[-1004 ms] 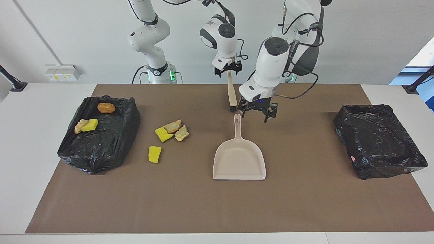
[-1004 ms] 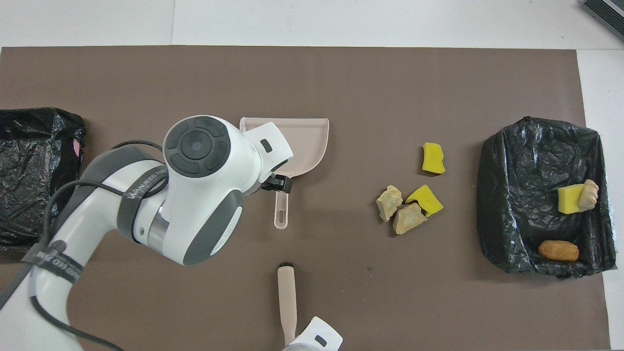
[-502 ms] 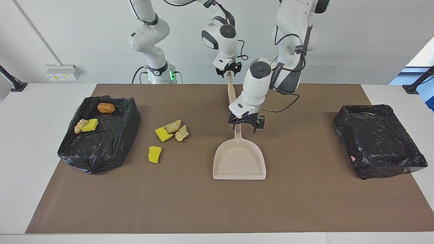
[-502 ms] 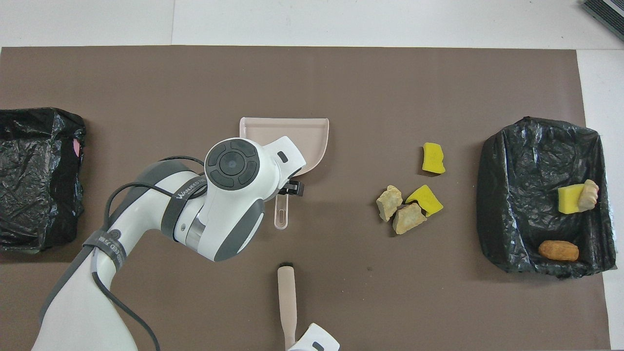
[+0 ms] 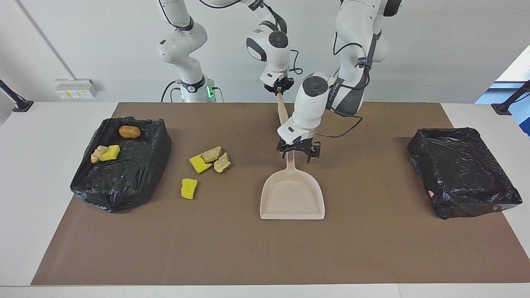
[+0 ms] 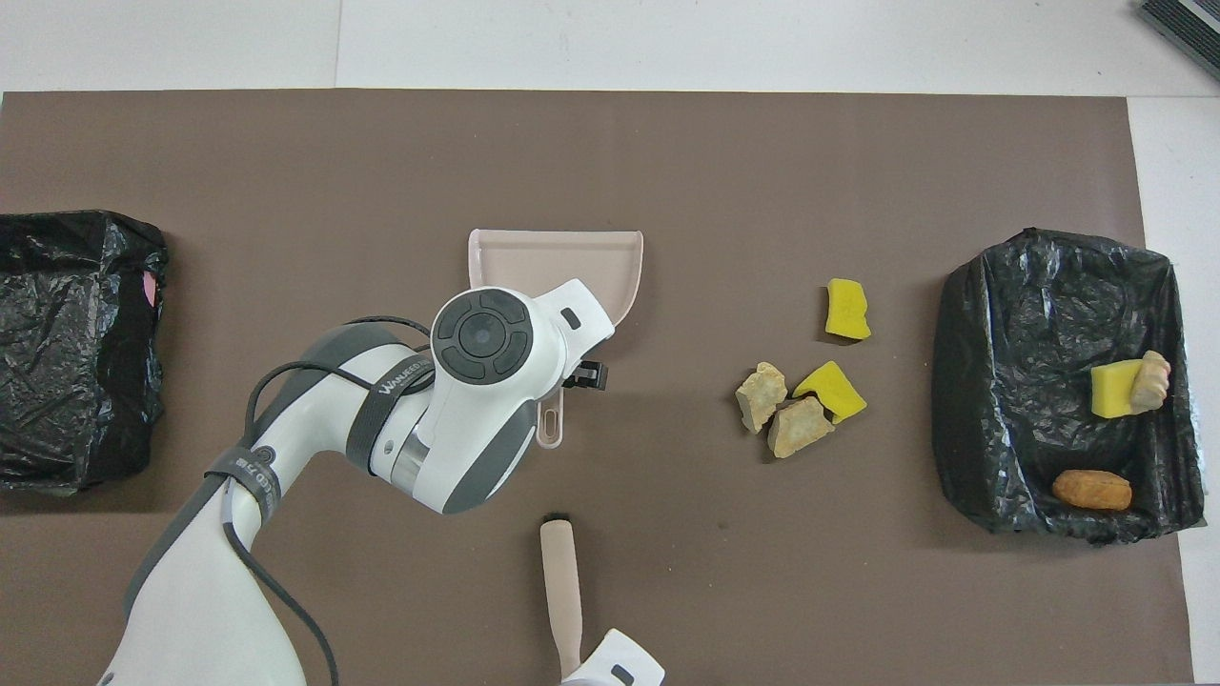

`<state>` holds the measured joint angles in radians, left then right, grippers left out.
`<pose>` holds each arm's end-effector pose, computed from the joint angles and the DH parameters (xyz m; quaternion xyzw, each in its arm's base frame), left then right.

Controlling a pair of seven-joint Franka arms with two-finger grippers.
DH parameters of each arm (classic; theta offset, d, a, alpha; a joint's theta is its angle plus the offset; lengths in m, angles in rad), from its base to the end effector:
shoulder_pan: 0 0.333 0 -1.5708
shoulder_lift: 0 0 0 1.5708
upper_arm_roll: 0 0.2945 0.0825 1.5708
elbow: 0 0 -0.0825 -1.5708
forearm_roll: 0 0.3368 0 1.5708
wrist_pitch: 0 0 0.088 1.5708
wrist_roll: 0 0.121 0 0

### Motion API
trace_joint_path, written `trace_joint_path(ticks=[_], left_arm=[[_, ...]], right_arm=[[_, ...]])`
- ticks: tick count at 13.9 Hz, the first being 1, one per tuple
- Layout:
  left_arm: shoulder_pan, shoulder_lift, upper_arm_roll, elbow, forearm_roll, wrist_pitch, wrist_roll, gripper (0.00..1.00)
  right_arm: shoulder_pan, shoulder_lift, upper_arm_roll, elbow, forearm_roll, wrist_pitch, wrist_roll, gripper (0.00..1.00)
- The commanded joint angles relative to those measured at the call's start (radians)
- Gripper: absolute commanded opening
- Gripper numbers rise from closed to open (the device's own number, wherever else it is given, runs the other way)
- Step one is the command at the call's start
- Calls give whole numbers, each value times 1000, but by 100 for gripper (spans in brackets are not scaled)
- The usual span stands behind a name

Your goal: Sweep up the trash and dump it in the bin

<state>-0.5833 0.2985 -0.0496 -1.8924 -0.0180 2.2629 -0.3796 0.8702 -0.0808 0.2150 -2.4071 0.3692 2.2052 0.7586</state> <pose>0.4714 -0.3447 0.3475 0.9921 -0.1194 0.0246 0.0301 0.1889 0.3922 0.3327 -0.9885 -0.0428 0.1414 0.0328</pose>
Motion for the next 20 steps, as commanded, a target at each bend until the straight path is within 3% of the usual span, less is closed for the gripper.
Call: trace_joint_path(ticks=[1, 2, 4, 6, 7, 11, 17, 20], left_arm=[[-20, 4, 17, -10, 7, 23, -19, 82], [-20, 4, 17, -10, 7, 23, -18, 75], [-20, 5, 17, -2, 16, 9, -18, 36], [-18, 10, 17, 13, 47, 0, -15, 7], [-18, 11, 17, 15, 67, 0, -9, 0], [-9, 1, 17, 41, 148, -77, 52, 0], [17, -44, 27, 49, 148, -200, 519, 0], [17, -47, 27, 47, 150, -230, 718, 0]], right_arm=[[-75, -106, -9, 26, -12, -158, 12, 0], [-112, -153, -9, 26, -27, -230, -2, 0], [-195, -232, -9, 22, -67, -367, -45, 0], [-284, -276, -9, 23, -114, -464, -100, 0], [-333, -289, -9, 25, -139, -496, -134, 0], [-529, -284, -5, 25, -341, -530, -251, 0], [-821, -247, -2, -4, -573, -443, -579, 0], [-847, -180, -2, -9, -625, -426, -605, 0]])
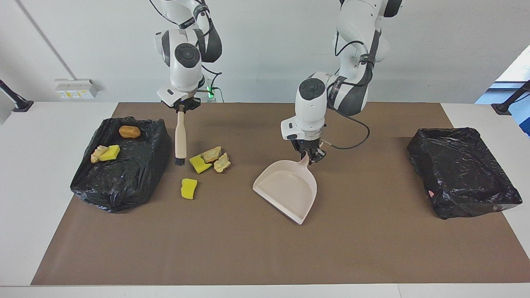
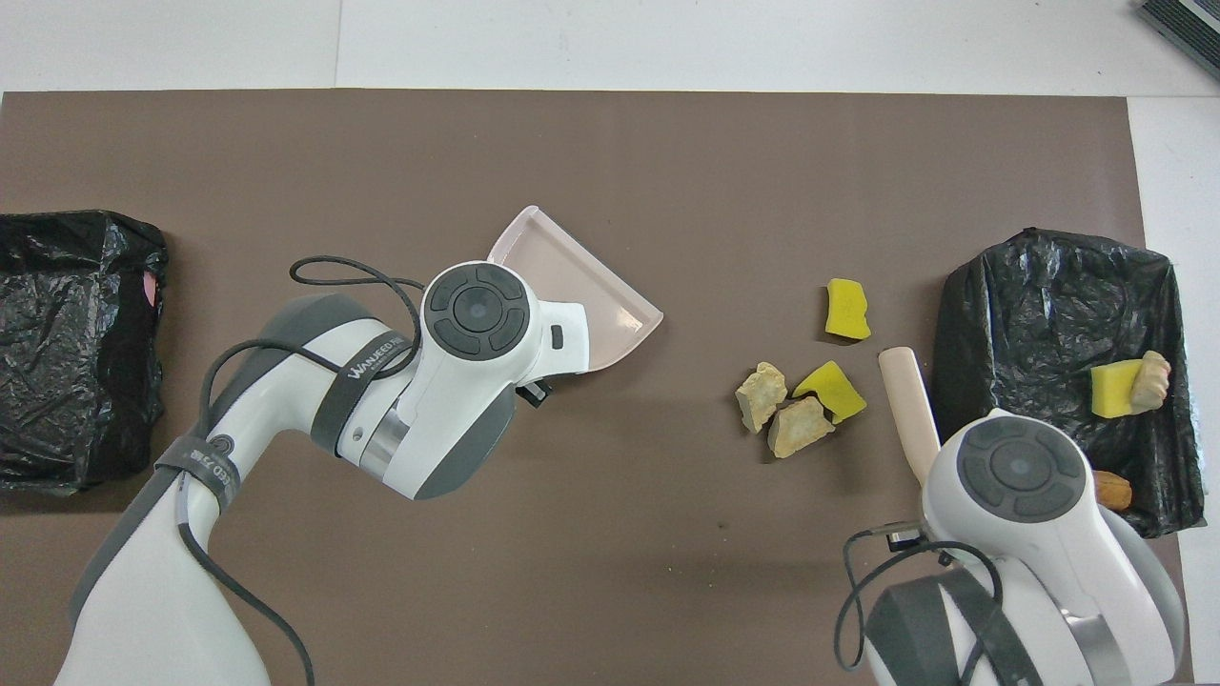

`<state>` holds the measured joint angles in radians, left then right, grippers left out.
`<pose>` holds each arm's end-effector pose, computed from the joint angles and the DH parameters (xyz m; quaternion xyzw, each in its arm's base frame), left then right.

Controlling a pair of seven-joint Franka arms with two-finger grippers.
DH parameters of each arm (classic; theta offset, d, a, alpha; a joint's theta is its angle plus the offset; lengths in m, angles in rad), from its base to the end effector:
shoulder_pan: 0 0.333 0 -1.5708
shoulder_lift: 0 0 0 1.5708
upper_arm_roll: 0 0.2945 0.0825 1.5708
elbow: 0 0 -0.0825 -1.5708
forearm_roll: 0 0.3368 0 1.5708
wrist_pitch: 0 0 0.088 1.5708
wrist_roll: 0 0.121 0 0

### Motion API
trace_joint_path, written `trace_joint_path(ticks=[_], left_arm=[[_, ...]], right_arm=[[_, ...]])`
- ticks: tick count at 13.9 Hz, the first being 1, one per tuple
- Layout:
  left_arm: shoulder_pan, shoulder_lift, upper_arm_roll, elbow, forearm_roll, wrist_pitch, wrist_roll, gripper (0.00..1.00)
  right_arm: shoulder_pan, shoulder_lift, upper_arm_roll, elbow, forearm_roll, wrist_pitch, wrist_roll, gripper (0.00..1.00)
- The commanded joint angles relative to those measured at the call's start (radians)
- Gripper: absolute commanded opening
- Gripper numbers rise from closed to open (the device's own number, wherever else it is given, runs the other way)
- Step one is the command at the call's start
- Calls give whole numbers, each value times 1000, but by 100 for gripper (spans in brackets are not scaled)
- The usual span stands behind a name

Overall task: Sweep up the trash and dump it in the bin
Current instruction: 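Sweep the remaining debris into the dustpan with the brush in the right gripper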

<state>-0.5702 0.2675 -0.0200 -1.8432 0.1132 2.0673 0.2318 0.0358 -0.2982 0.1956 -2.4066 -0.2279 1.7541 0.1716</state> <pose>0.4793 -0.3116 0.3685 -0.9041 0.4243 0.0129 0.0496 0.3614 0.0617 0.3947 0.9728 0.0603 -0.1490 0.1666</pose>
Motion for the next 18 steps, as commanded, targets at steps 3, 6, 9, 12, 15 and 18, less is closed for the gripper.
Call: trace_joint_path(ticks=[3, 6, 9, 12, 15, 18], left_arm=[[3, -27, -3, -14, 19, -38, 363, 0], [-32, -50, -6, -37, 45, -52, 374, 0], [-63, -82, -8, -89, 94, -49, 373, 0], [-99, -122, -9, -155, 129, -32, 376, 0], [-97, -163, -9, -246, 128, 20, 435, 0], [-85, -174, -9, -274, 126, 54, 503, 0]], right_arm=[[-5, 100, 22, -13, -42, 68, -21, 0], [15, 151, 27, -8, 57, 108, -17, 0], [78, 174, 25, -5, 223, 108, -17, 0], [137, 212, 25, 9, 376, 145, 14, 0], [199, 278, 27, 33, 568, 218, 28, 0], [266, 329, 27, 110, 751, 251, 43, 0]])
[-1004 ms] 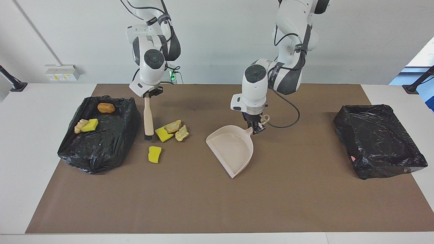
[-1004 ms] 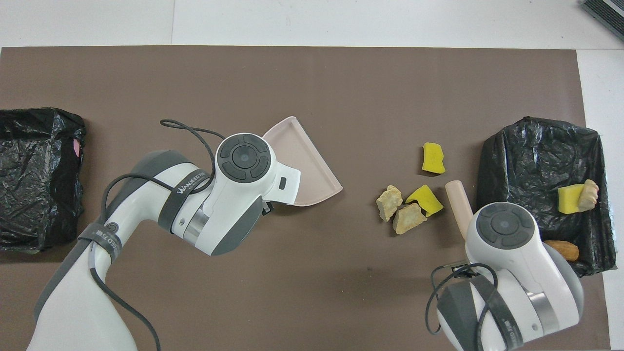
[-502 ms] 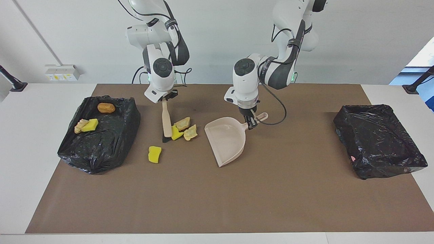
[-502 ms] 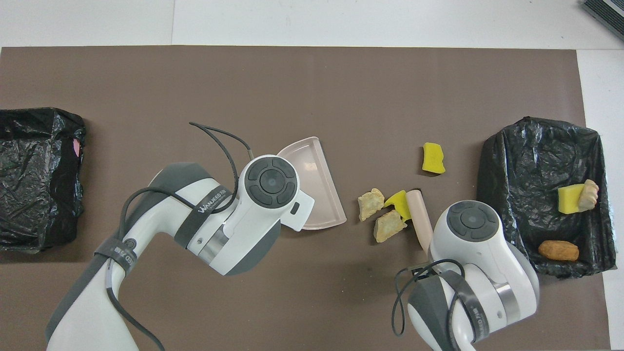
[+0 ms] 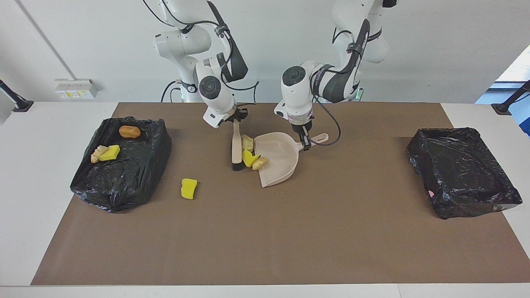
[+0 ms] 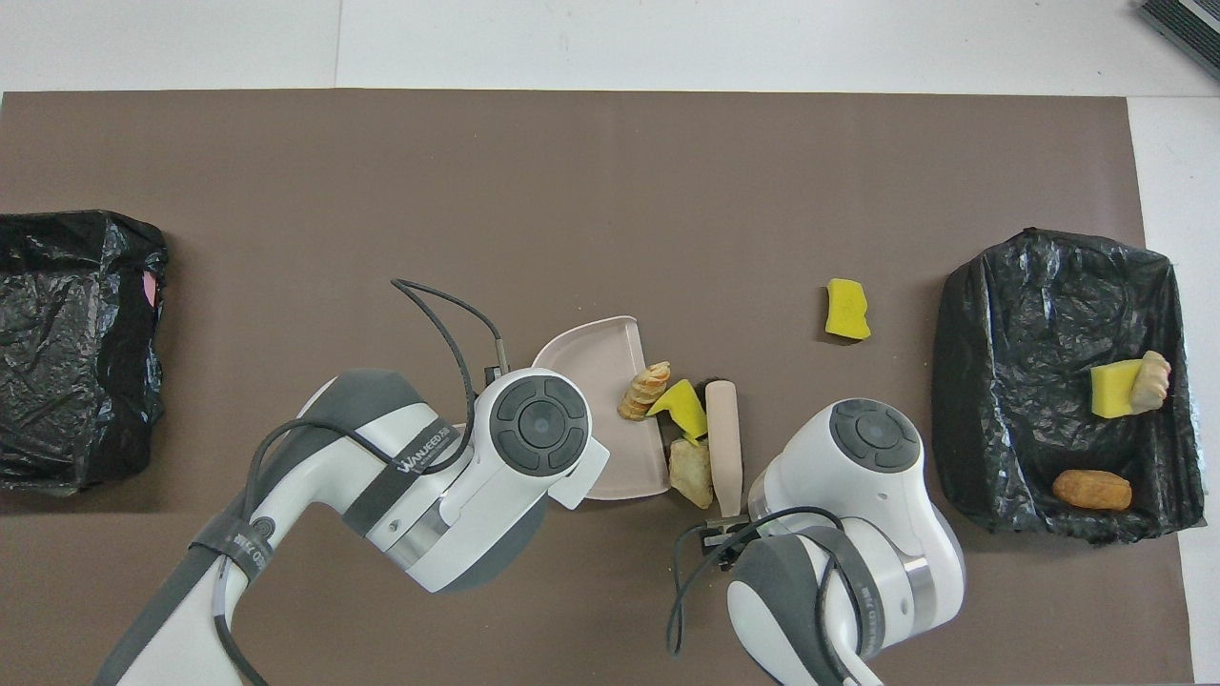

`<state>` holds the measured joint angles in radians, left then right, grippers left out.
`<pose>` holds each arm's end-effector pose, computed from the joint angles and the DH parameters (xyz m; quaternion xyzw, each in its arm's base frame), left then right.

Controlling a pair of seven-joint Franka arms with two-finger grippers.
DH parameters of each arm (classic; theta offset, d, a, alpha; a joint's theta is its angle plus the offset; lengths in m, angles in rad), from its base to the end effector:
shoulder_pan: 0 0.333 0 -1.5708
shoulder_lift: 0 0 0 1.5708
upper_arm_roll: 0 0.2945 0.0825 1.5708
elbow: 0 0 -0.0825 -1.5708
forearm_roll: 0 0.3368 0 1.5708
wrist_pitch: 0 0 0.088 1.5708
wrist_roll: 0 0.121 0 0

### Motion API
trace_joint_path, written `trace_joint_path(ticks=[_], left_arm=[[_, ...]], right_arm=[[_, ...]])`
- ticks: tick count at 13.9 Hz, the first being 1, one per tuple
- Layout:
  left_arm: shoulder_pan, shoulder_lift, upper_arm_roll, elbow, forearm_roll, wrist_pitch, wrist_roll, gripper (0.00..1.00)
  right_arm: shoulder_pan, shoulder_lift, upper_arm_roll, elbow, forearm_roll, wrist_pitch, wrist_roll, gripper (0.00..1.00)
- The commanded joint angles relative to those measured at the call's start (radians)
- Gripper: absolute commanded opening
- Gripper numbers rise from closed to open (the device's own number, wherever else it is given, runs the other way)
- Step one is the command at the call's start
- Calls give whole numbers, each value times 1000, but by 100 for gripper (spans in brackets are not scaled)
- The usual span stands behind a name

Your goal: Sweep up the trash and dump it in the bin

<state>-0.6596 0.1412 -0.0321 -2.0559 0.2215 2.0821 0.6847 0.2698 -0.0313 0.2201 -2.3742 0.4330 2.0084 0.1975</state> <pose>0.4085 -0.3201 0.3533 -0.7288 0.6763 0.0566 0.0911 0.3565 0.2243 0.3152 -0.9712 -0.0189 0.2114 0.1085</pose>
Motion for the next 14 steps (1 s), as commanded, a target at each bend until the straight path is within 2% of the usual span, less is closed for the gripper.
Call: trace_joint_path(ticks=[1, 2, 4, 8, 11, 14], left_arm=[[6, -46, 5, -61, 18, 49, 53, 0], [17, -46, 3, -63, 16, 56, 52, 0], [21, -42, 3, -63, 16, 64, 52, 0], [49, -38, 3, -66, 7, 61, 36, 0], [51, -38, 3, -64, 7, 61, 36, 0], [51, -37, 3, -64, 6, 65, 32, 0]], right_arm=[[51, 70, 2, 110, 89, -13, 51, 0], [57, 70, 1, 145, 81, -40, 66, 0], [37, 47, -13, 208, 47, -168, 69, 0], [-47, -68, -19, 277, -182, -350, 57, 0], [-104, -58, -18, 288, -450, -349, -88, 0], [-191, 13, -15, 291, -725, -260, -230, 0]])
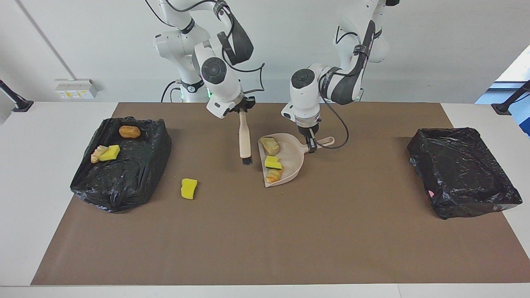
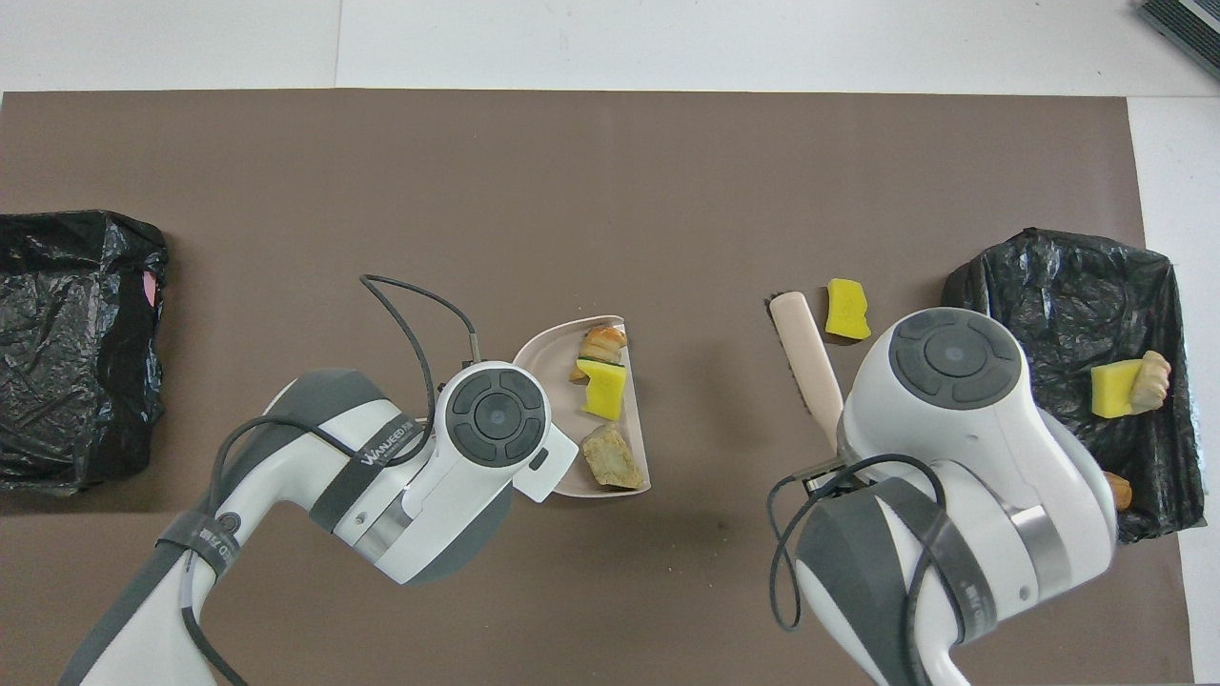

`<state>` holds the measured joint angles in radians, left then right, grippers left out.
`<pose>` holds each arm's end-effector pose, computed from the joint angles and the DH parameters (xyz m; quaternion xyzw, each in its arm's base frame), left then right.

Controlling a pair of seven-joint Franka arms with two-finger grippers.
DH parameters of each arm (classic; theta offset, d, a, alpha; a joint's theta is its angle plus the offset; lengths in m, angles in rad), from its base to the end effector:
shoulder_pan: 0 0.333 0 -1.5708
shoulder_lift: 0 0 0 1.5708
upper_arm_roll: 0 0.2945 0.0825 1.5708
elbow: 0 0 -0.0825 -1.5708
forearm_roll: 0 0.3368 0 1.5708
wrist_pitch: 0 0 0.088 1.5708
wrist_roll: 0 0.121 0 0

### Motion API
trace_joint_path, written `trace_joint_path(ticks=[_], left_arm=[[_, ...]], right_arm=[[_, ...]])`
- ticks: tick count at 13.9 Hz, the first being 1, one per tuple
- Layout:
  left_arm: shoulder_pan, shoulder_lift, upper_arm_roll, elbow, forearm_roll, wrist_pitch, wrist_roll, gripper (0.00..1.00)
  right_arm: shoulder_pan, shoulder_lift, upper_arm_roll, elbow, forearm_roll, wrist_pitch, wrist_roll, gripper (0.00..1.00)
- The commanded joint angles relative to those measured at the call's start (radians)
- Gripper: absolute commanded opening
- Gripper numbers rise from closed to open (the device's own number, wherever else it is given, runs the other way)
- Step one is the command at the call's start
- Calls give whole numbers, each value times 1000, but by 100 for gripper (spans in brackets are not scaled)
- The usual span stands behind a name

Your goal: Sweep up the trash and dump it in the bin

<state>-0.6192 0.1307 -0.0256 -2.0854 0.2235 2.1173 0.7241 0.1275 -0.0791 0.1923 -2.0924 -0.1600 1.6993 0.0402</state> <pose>0.4197 -0.2994 0.3496 -0.7296 0.6761 0.0525 0.0886 0.4282 0.1247 0.4220 0.9713 0.1580 -0.1392 0.1108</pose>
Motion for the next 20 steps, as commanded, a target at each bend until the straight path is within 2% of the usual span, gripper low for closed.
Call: trace_joint_path(ticks=[1, 5, 9, 13, 16, 20], left_arm=[[10, -26, -4, -35, 4, 30, -17, 0], [12, -25, -4, -33, 4, 35, -20, 0], [12, -23, -4, -32, 4, 35, -22, 0], [12, -23, -2, -32, 4, 35, -20, 0], [13, -23, -2, -32, 4, 35, -20, 0], [33, -26, -5, -38, 2, 26, -20, 0]], right_arm=[[-57, 96, 13, 12, -206, 84, -72, 0], [-170, 251, 12, 115, -257, 166, -39, 0], [-178, 260, 18, 56, -224, 181, -19, 0], [-82, 285, 21, 37, 20, 122, -42, 0], [9, 263, 26, 5, 230, 131, -59, 0], [177, 243, 26, 3, 511, 177, 26, 0]])
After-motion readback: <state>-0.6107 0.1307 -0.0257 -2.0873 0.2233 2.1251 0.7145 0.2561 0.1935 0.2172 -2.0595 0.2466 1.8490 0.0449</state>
